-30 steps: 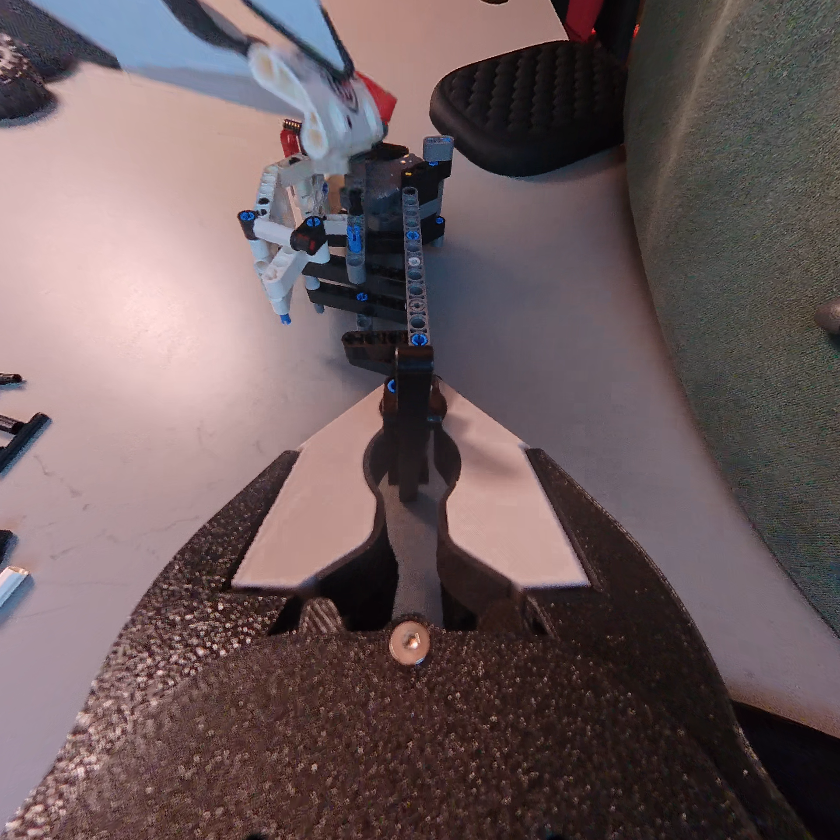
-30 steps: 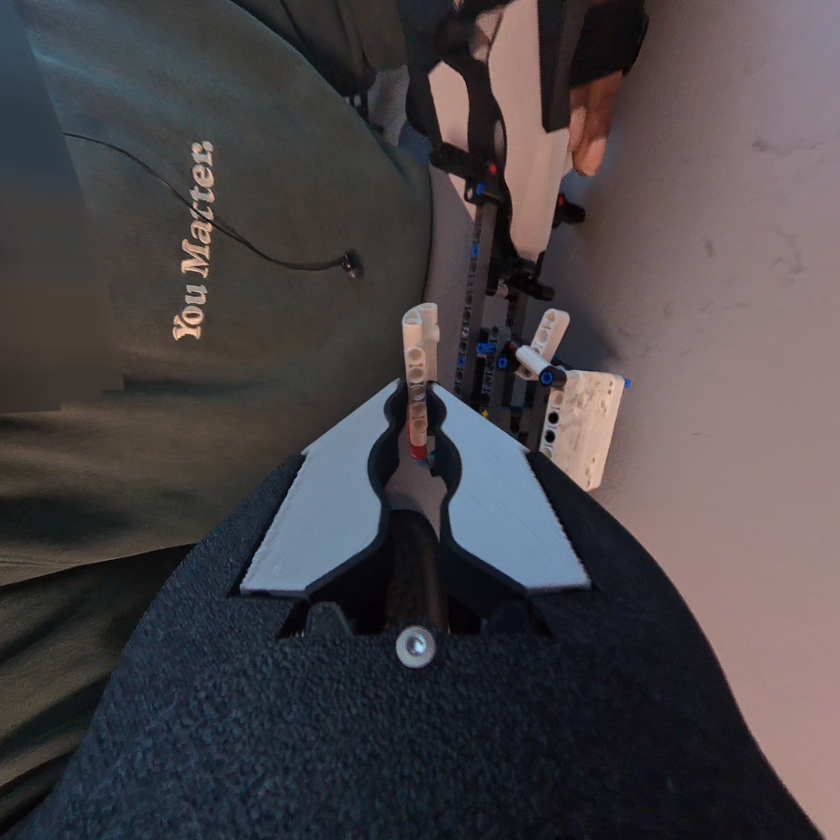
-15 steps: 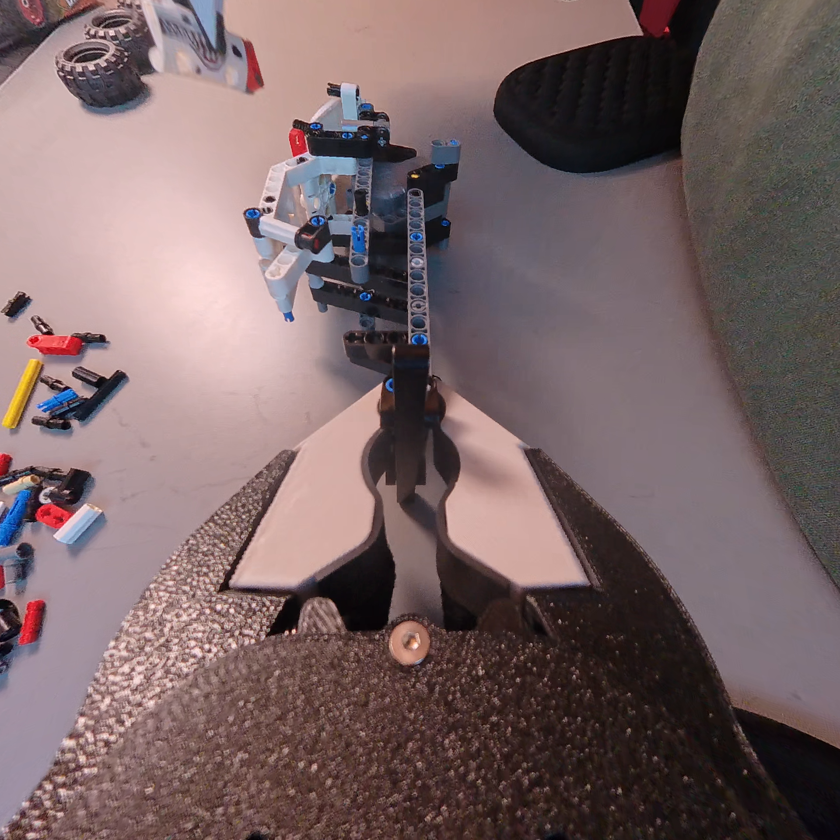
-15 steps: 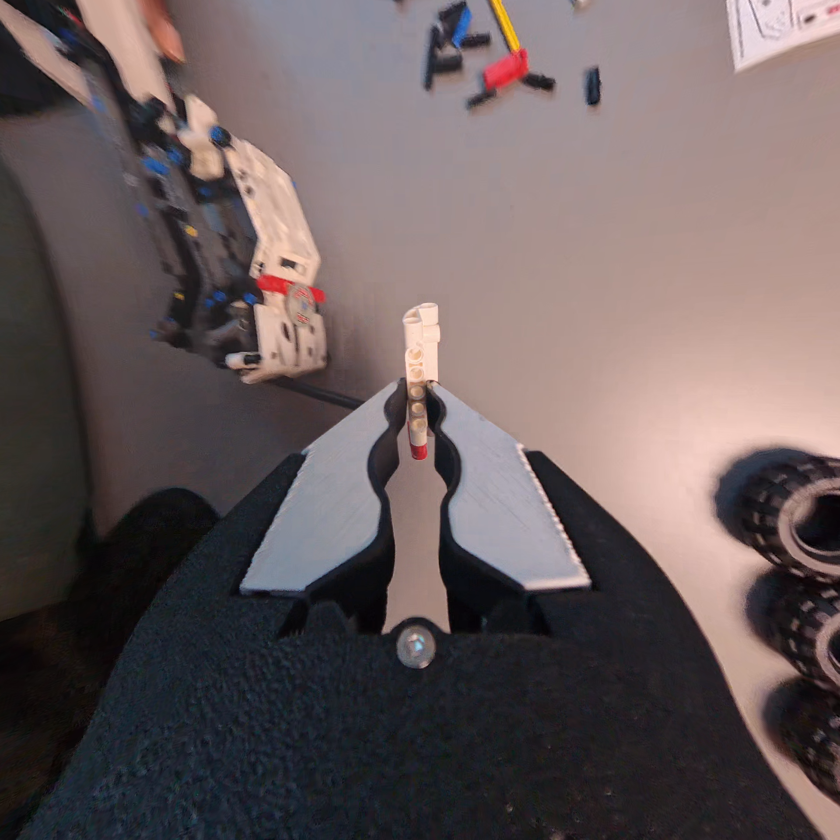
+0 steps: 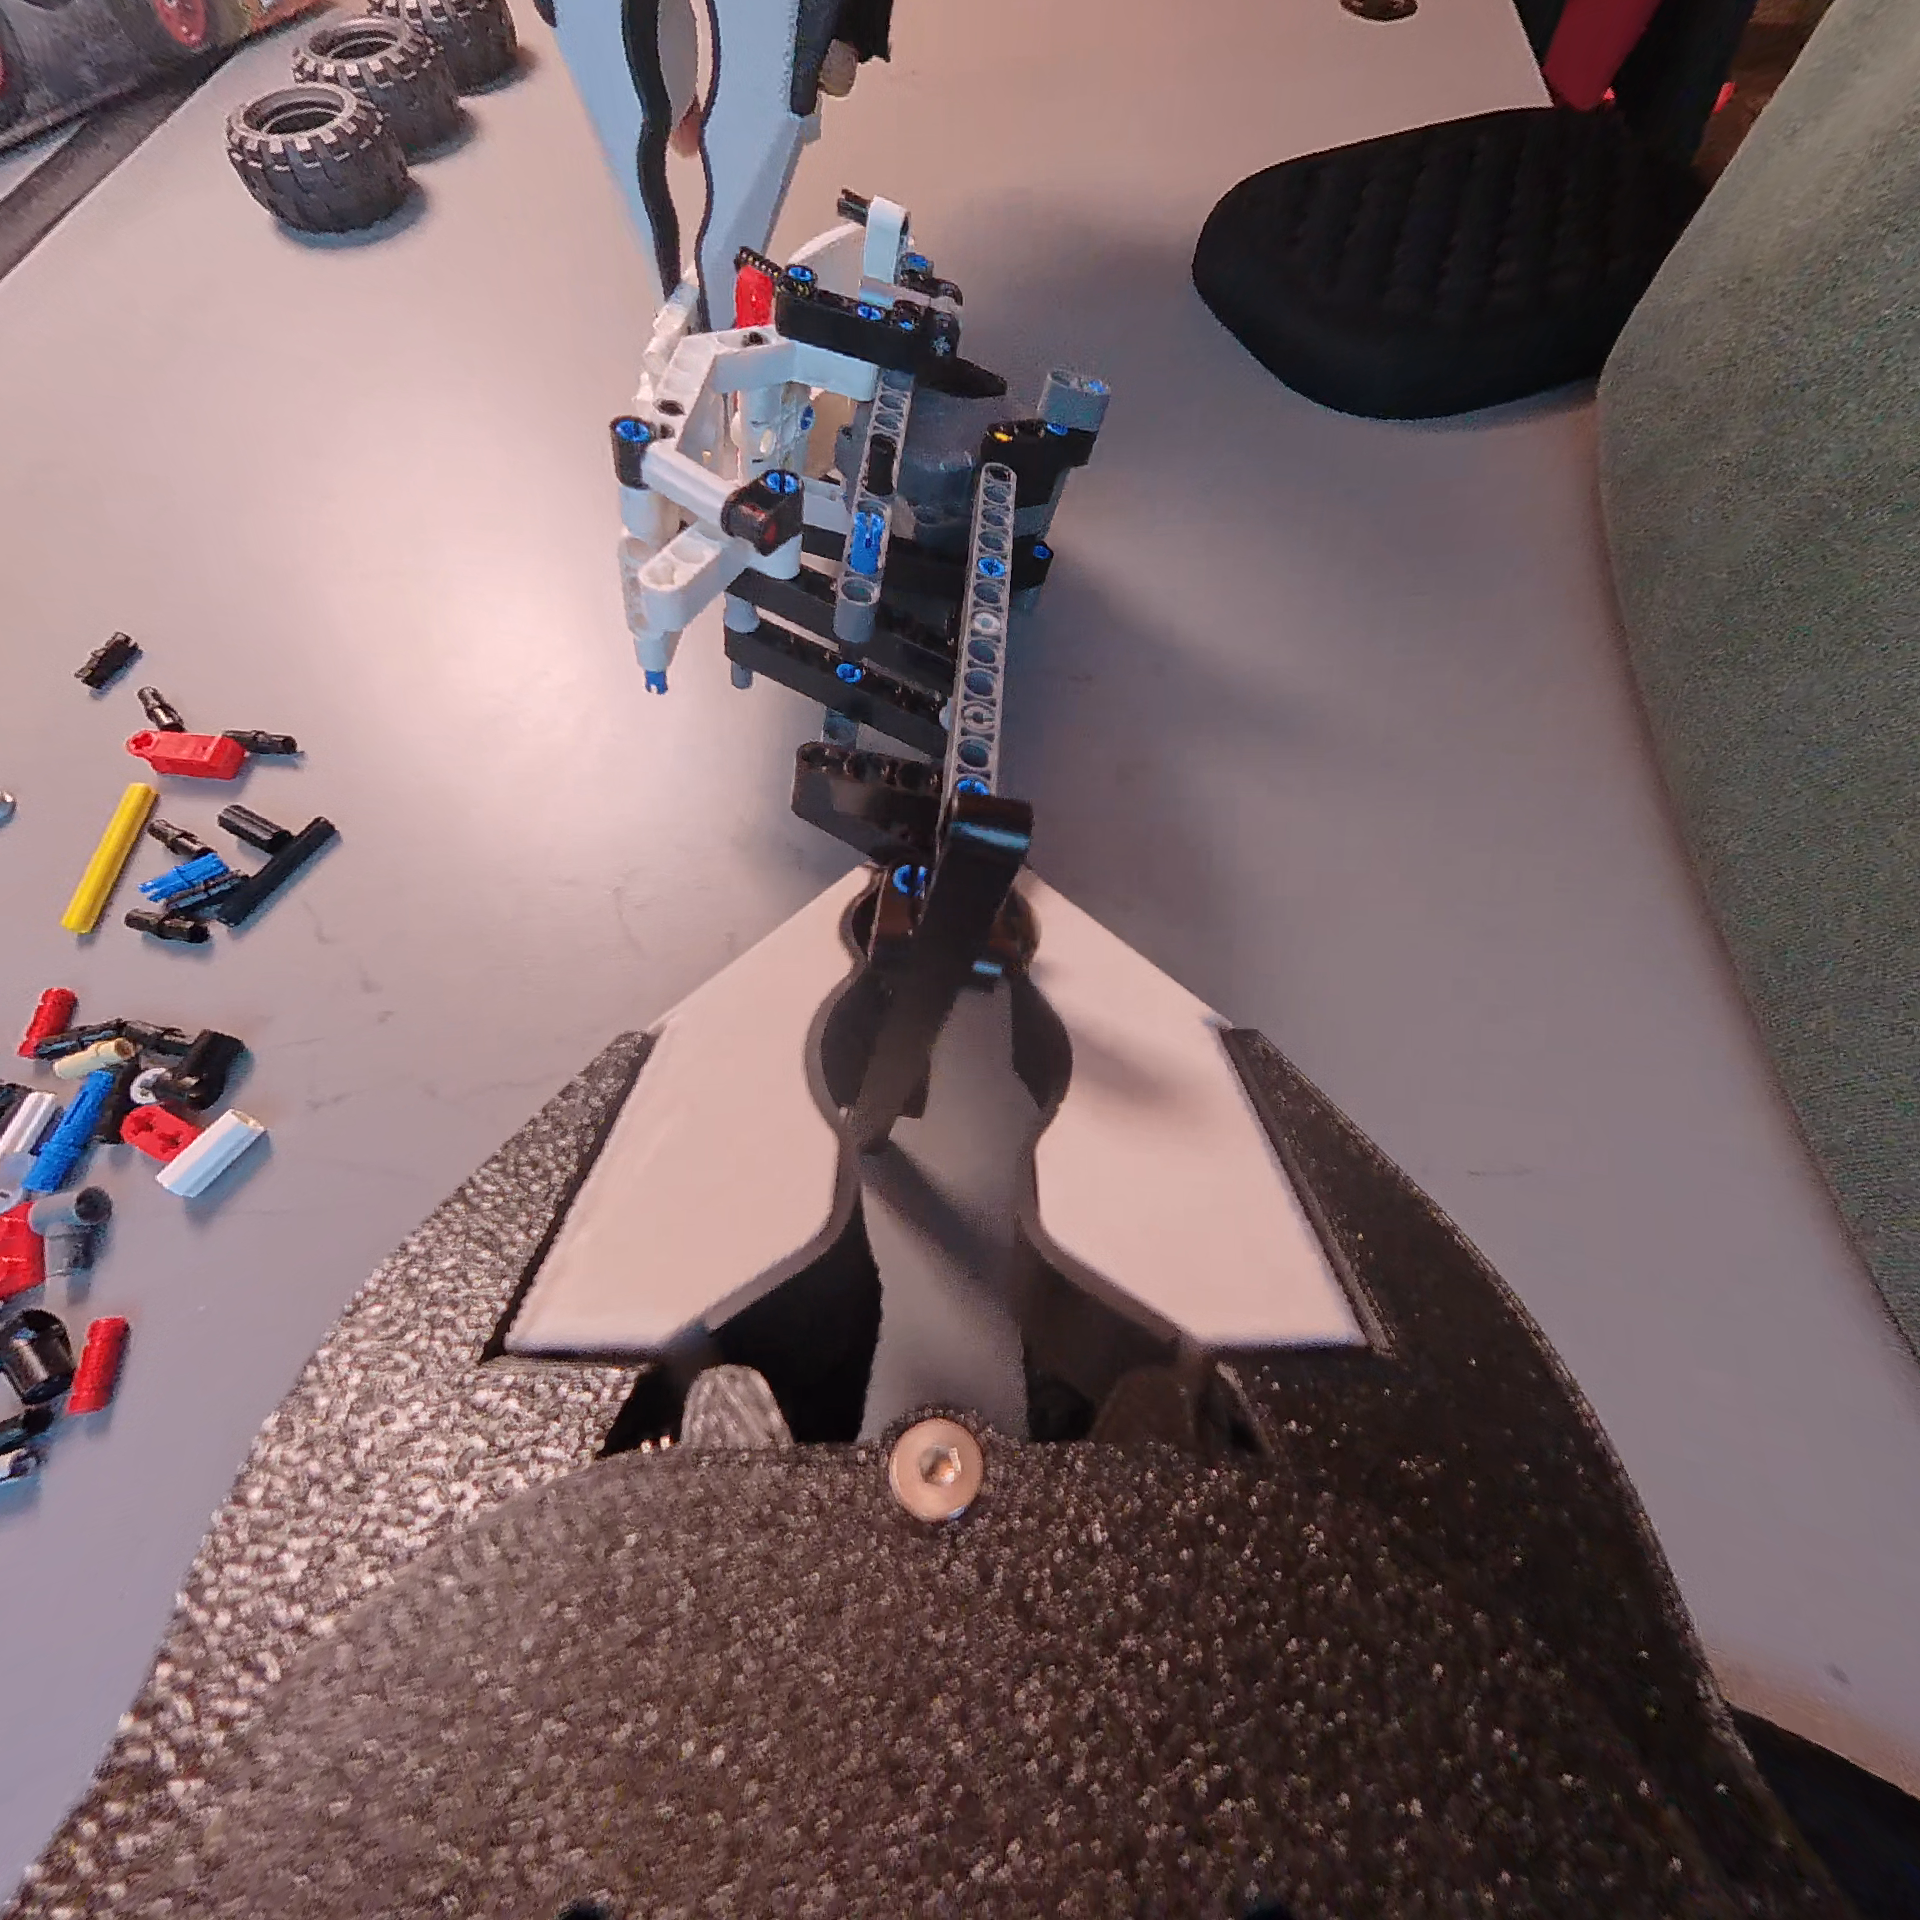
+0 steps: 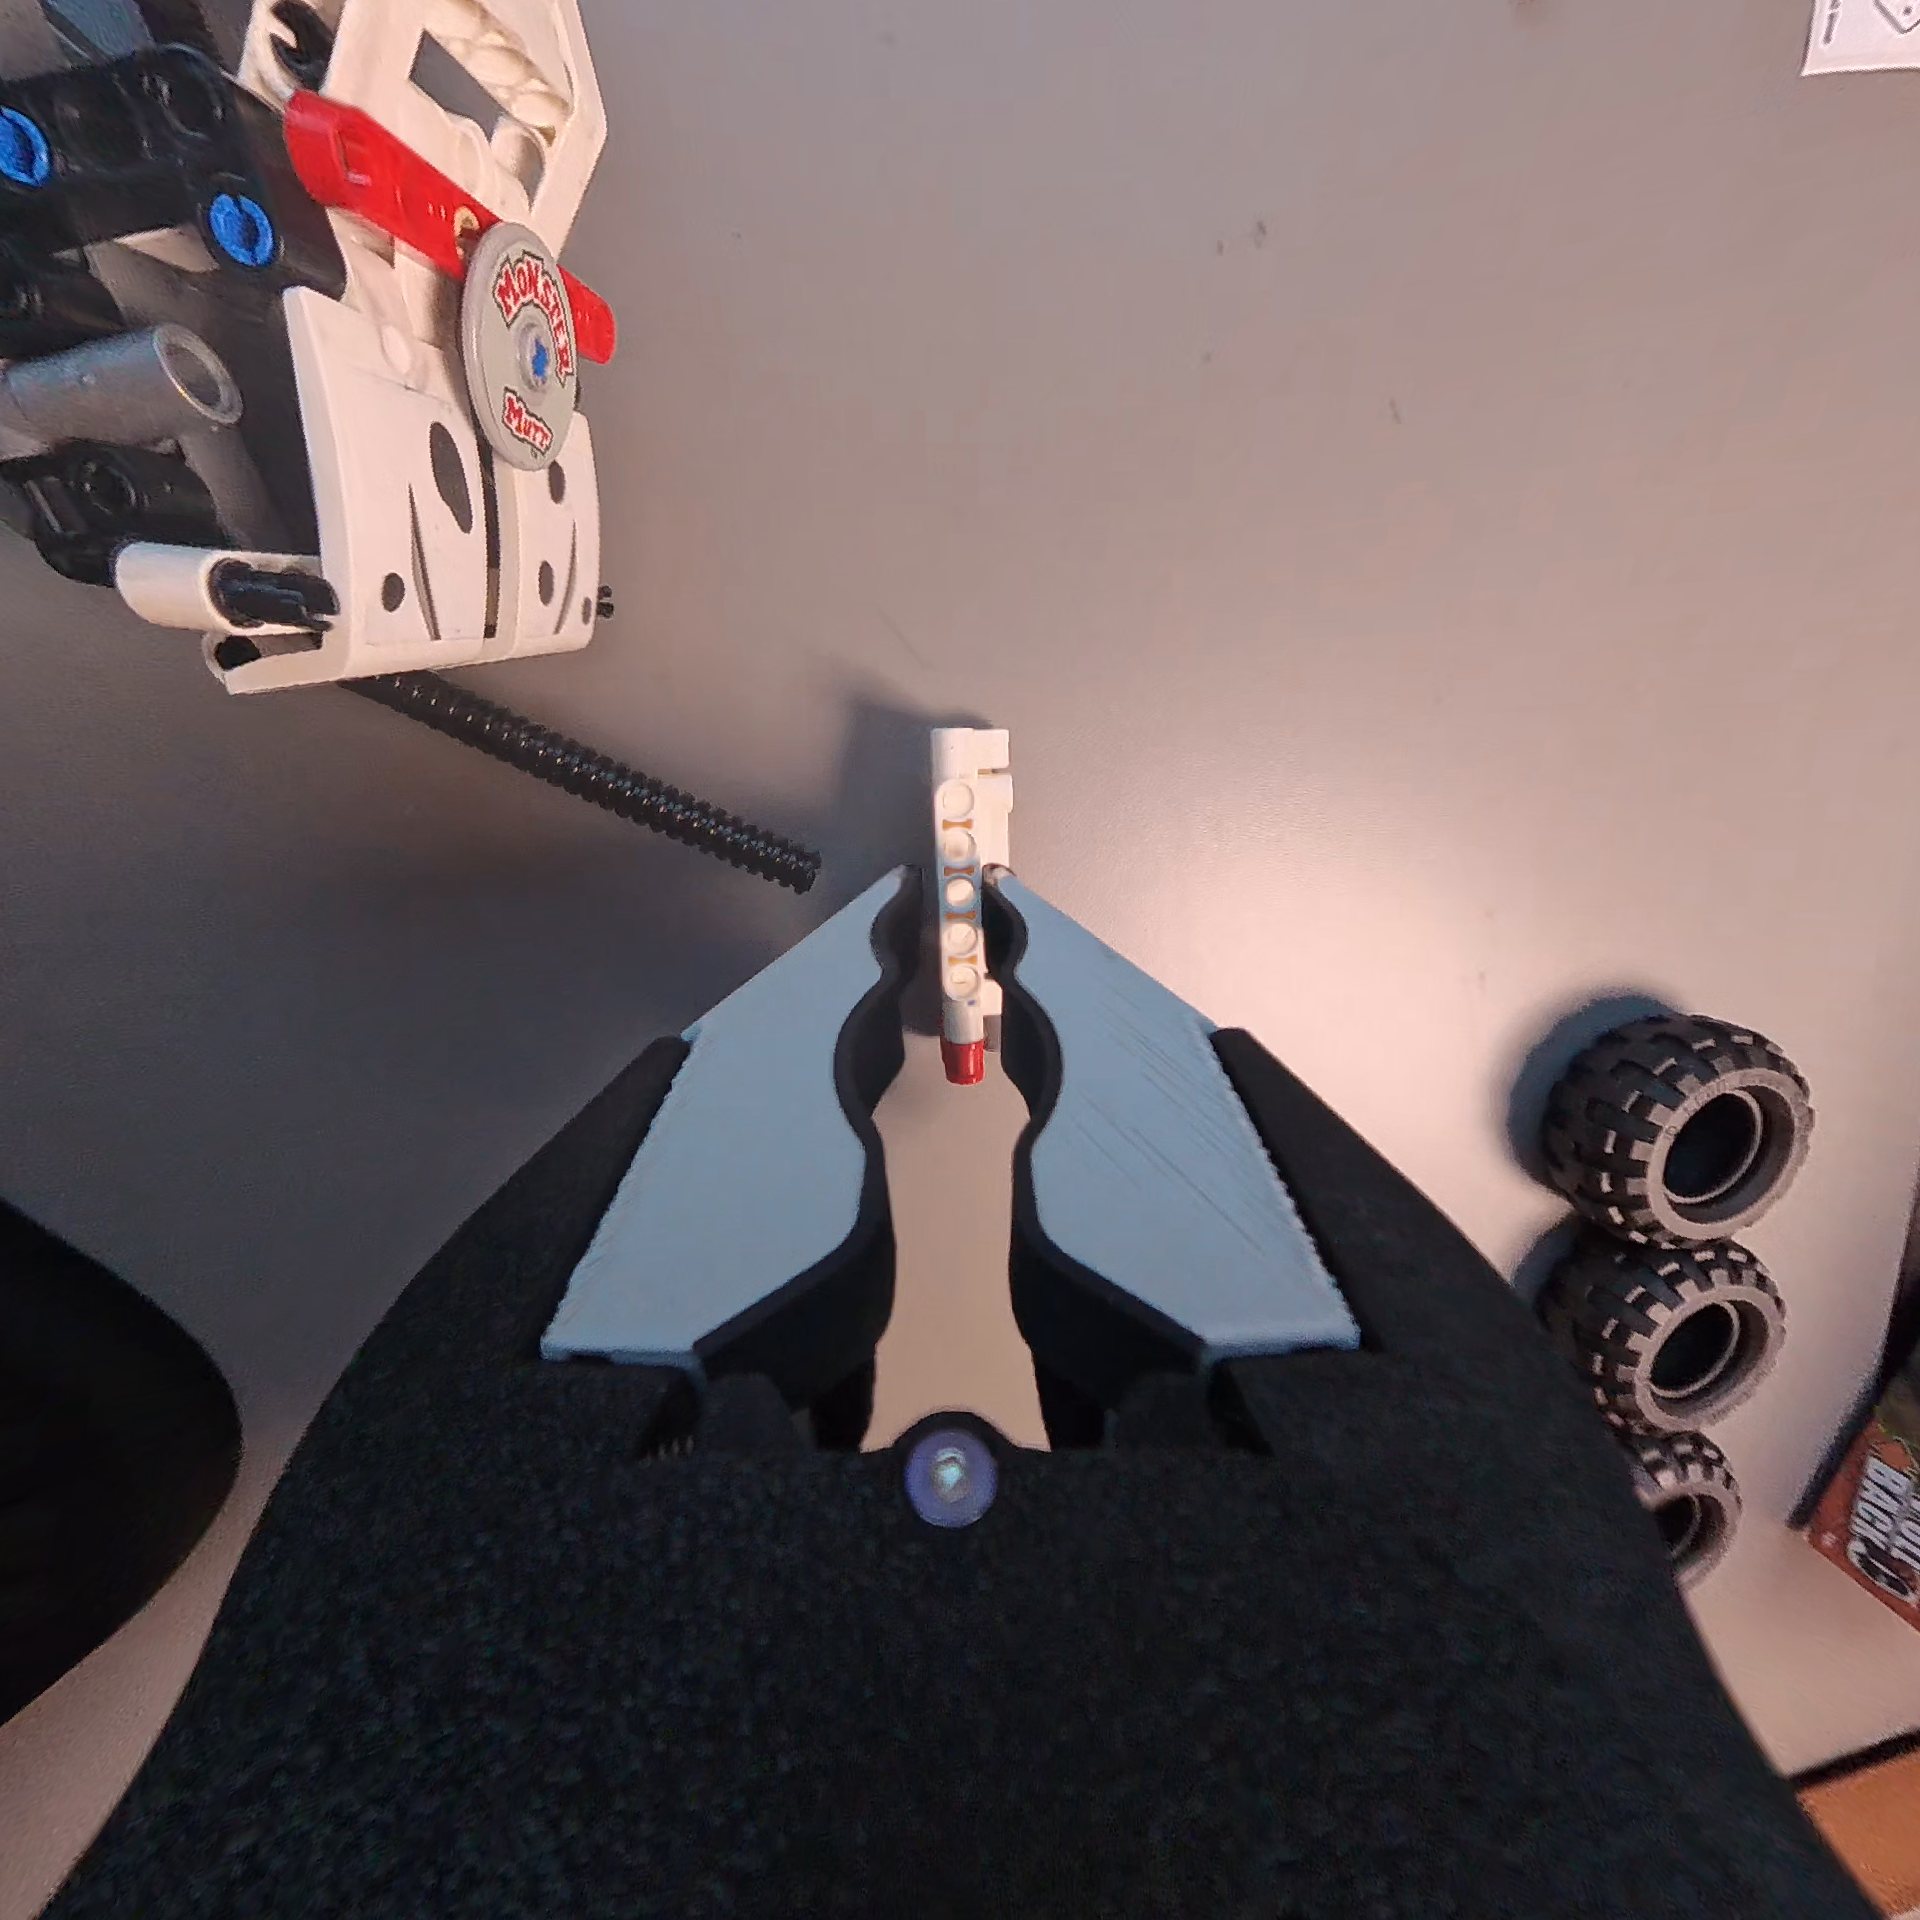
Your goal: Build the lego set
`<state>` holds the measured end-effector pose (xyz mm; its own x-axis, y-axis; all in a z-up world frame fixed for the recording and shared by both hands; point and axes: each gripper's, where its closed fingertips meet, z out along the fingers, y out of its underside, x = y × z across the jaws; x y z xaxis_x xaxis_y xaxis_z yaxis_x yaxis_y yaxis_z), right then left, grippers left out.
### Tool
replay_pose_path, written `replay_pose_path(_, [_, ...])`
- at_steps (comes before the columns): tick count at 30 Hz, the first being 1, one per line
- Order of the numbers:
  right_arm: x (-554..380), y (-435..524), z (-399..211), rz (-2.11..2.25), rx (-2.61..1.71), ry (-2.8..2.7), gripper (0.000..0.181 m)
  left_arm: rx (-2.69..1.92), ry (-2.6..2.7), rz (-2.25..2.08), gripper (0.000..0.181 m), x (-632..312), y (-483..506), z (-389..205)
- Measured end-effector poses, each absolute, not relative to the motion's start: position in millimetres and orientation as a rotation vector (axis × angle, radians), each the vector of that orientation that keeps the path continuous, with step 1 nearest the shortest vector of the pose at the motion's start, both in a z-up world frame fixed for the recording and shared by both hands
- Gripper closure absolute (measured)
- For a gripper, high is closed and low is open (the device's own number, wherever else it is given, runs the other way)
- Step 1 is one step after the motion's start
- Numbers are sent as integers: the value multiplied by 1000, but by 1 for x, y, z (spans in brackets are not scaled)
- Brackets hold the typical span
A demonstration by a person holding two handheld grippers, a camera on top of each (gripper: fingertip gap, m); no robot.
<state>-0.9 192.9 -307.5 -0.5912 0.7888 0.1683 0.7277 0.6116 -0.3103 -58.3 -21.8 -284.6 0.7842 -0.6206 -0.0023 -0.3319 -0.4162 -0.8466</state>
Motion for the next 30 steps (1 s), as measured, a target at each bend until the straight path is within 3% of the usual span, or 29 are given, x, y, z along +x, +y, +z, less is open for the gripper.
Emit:
replay_pose_path(9, [-8,189,-294,439,-1232,-2458,157,-2022,705,-410,152,-55,-24,-281])
replay_pose_path(18, [-17,129,-202,919,-1189,-2168,163,-2015,698,-414,146,-57,-28,-274])
replay_pose_path(30, [-31,31,-237,823,-893,-2411,168,-2015,643,-401,136,-64,-31,-263])
